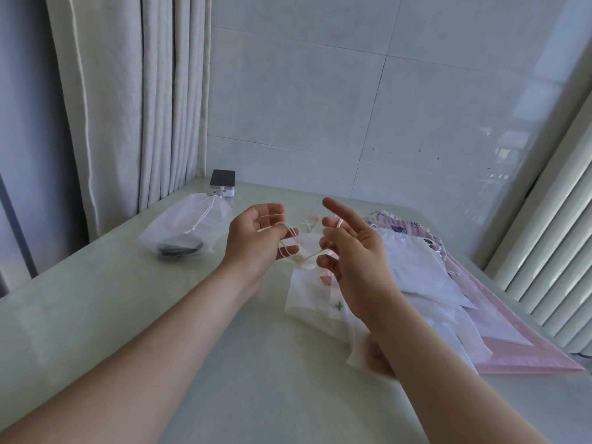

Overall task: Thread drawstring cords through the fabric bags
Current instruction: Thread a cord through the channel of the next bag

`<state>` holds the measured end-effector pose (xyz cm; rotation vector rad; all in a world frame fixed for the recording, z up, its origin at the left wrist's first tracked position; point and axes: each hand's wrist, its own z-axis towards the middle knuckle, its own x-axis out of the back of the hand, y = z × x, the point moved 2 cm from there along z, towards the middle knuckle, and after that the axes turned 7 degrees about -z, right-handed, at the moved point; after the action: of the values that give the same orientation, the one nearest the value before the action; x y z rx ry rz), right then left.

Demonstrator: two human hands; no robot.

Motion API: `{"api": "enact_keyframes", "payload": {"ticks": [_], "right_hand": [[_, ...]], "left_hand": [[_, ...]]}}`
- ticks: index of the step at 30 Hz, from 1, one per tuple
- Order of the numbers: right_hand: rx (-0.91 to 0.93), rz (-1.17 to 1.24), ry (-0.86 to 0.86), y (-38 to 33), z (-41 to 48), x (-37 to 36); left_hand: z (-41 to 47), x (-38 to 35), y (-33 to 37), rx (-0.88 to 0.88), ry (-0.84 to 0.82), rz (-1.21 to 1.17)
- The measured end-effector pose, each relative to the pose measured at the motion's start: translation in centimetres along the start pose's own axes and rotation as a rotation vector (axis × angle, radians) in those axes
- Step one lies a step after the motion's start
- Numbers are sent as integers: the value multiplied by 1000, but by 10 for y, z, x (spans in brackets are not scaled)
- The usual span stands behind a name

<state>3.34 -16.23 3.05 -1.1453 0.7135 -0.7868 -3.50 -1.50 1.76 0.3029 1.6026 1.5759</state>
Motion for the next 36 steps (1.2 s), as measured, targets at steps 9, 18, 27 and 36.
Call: {"api": "enact_keyframes", "payload": {"ticks": [9,18,27,36], "right_hand": [[-144,-289,-161,7,-6,-8],[-8,-282,174,2,-2,-2],[-181,-13,221,2,2,7],[94,-331,156,-13,-2,7]], "left_hand": [[-9,-9,6,-30,-215,96],[-1,-2,-14,-2,-304,432],[-8,-12,-3,218,-339,116],[-11,-4,-1,96,-459,550]]}}
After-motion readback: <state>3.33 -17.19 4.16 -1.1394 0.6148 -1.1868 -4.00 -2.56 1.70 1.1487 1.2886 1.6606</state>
